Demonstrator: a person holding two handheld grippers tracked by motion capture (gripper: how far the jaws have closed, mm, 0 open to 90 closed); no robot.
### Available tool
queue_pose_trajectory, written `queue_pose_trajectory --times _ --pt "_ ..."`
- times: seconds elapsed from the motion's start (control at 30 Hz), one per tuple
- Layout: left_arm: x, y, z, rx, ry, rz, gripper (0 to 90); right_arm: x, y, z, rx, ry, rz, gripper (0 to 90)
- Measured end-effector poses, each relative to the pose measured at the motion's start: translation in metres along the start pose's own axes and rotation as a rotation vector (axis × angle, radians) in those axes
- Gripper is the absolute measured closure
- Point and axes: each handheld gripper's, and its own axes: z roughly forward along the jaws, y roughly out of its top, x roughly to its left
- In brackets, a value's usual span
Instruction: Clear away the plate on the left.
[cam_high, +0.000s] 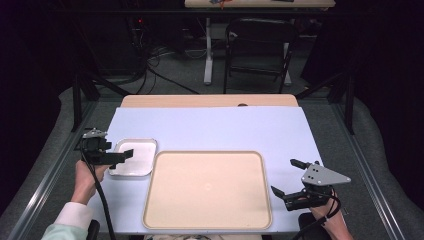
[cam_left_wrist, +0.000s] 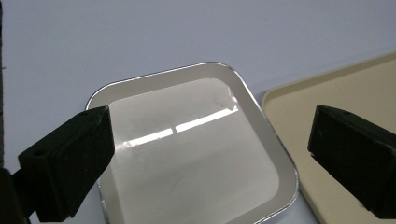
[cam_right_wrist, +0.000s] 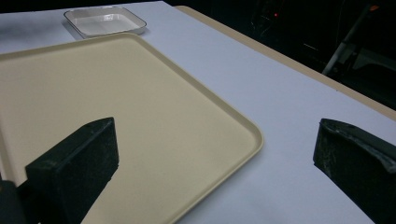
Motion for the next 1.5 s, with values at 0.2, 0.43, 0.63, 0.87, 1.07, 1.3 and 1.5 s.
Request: queue_pose_trajectory --times 0.2,0.43,0.63,0.87,1.07,1.3,1.5 --pt "0.014 -0.005 0.005 0.044 0.061 -0.059 7.3 0.001 0.002 0.006 0.020 0.017 -0.014 0.0" --pt "0.027 -0.007 0.012 0.101 0.106 -0.097 15.1 0.003 0.001 0.000 0.014 0.013 -0.013 0.0" --pt "0.037 -0.011 0.020 0.148 0.112 -0.130 23.6 0.002 0.000 0.002 0.039 0.017 -0.014 0.0" --pt "0.043 -0.013 0.027 0.184 0.129 -0.155 35.5 0.003 0.000 0.003 0.055 0.012 -0.018 0.0" --pt "0.046 -0.016 0.031 0.206 0.140 -0.165 46.3 0.003 0.000 0.003 0.059 0.013 -0.017 0.0" --pt "0.048 -0.017 0.033 0.218 0.159 -0.176 56.6 0.003 0.000 0.004 0.069 0.012 -0.017 0.0" --pt "0.049 -0.017 0.033 0.231 0.172 -0.187 61.7 0.002 0.000 0.004 0.076 0.009 -0.010 0.0"
